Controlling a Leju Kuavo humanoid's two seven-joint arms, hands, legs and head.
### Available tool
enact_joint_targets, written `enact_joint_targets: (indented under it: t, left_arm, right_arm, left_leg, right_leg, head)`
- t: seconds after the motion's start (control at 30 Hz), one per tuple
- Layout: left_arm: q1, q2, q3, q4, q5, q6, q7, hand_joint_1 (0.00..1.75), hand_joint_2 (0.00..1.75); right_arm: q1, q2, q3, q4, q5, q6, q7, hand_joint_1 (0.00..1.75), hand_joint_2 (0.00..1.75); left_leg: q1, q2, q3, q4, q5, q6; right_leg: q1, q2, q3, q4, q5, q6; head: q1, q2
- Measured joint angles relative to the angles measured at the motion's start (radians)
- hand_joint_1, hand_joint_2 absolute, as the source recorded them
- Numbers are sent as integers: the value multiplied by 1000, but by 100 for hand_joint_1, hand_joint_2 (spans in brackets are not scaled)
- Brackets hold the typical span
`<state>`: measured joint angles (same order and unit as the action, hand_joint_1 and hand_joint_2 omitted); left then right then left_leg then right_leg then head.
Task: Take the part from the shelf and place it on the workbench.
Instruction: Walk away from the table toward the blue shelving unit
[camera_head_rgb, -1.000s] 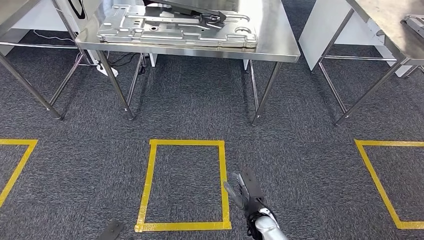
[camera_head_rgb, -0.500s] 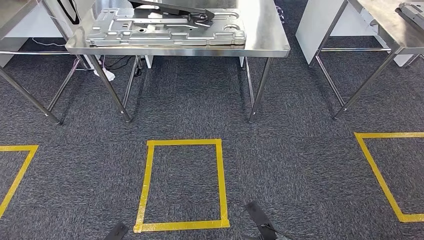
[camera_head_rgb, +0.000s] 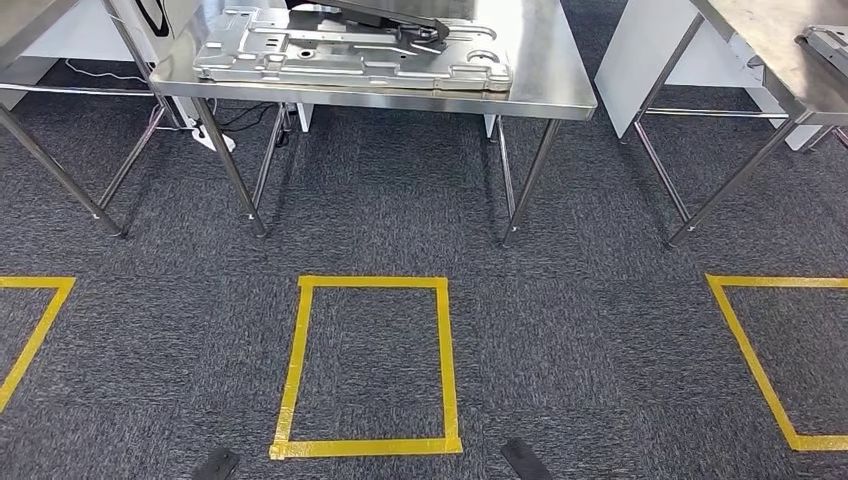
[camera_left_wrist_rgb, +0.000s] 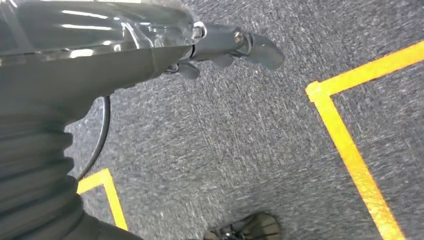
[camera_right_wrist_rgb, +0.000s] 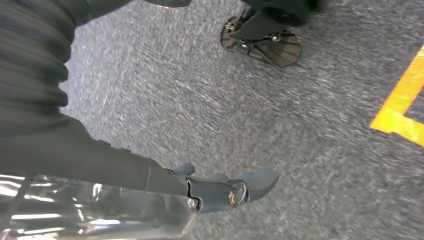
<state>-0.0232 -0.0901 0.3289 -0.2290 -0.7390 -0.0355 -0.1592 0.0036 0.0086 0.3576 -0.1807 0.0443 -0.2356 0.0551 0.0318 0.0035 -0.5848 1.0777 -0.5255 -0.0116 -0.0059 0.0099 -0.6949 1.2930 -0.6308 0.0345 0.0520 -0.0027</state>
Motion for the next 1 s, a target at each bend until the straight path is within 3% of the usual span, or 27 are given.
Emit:
enact_joint_targets:
  t: [0.03,0.07,0.17,0.23,0.33,0.37,0.43,0.5,0.53,0.57,0.63,0.7,0.83,0.9,1.0]
  left_arm:
    - [0,3,-9,-13,27,1,5,0,0]
    - [-1,5,-18,-29,54,2,11,0,0]
    - [-8,10,-48,-78,131,7,26,0,0]
    - [-9,16,-70,-104,185,10,38,0,0]
    - [7,24,-106,-124,271,13,57,0,0]
    - [18,26,-118,-126,301,14,64,0,0]
    - [46,31,-139,-125,356,17,76,0,0]
    - [81,36,-159,-117,404,18,88,0,87]
    - [99,39,-167,-109,425,18,92,0,131]
    - [118,40,-175,-99,444,18,96,0,175]
    - [154,45,-189,-77,477,19,103,0,175]
    - [184,50,-205,-57,512,21,112,0,175]
    - [221,58,-242,-51,602,28,129,0,175]
    - [209,61,-257,-75,645,30,136,0,175]
    - [172,63,-271,-131,679,31,142,0,175]
  right_arm:
    - [15,0,-10,0,-2,9,-2,0,175]
    - [31,0,-19,1,-4,18,-3,0,175]
    - [73,-2,-49,5,-8,42,-7,0,175]
    - [94,-3,-73,6,-11,59,-12,0,175]
    - [118,-4,-111,0,-16,85,-18,0,175]
    - [121,-4,-123,-8,-17,95,-21,0,175]
    - [116,-4,-148,-34,-19,111,-25,0,175]
    - [104,-4,-169,-68,-22,126,-30,0,175]
    - [96,-4,-178,-86,-23,134,-32,0,175]
    - [87,-4,-186,-106,-24,140,-34,0,175]
    - [67,-4,-202,-150,-26,151,-36,0,175]
    - [48,-4,-220,-192,-28,161,-39,0,175]
    - [54,-5,-261,-233,-34,189,-45,0,175]
    - [84,-6,-277,-230,-37,203,-47,0,175]
    - [136,-6,-293,-201,-38,214,-47,0,175]
  left_leg:
    - [0,2,0,0,0,0]
    - [1,2,0,0,0,0]
    - [1,3,1,-1,1,-3]
    - [-1,4,-2,-4,4,-12]
    - [-3,4,-1,-12,7,-30]
    - [-4,3,-5,1,-5,-33]
    - [-7,1,-39,91,-64,-32]
    - [-12,-1,-87,218,-123,-31]
    - [-14,-1,-97,250,-130,-30]
    - [-15,-1,-90,243,-117,-29]
    - [-15,-1,-29,126,-56,-28]
    - [-16,-2,25,14,-19,-25]
    - [-19,-3,32,-13,-12,-8]
    - [-14,-3,29,-16,-7,3]
    - [-10,1,21,-16,-5,10]
  right_leg:
    - [-1,0,-7,21,-1,1]
    - [-2,0,5,4,17,1]
    - [-1,-2,99,-179,101,-2]
    - [4,-3,127,-241,112,-6]
    - [4,-4,127,-253,115,-20]
    - [2,-5,127,-258,119,-26]
    - [1,-7,129,-264,123,-38]
    - [5,-7,128,-263,124,-44]
    - [7,-7,129,-262,124,-45]
    - [8,-7,129,-261,124,-45]
    - [8,-5,130,-255,121,-43]
    - [12,-5,126,-245,117,-37]
    - [17,-5,119,-241,116,-24]
    - [15,-4,102,-201,83,-15]
    - [6,-4,21,-28,-6,-3]
  head:
    - [4,0]
    - [8,0]
    - [19,0]
    - [24,0]
    - [16,0]
    - [11,0]
    - [-3,0]
    - [-18,0]
    - [-22,0]
    - [-24,0]
    - [-27,0]
    - [-32,0]
    - [-27,0]
    - [-21,0]
    - [-3,0]
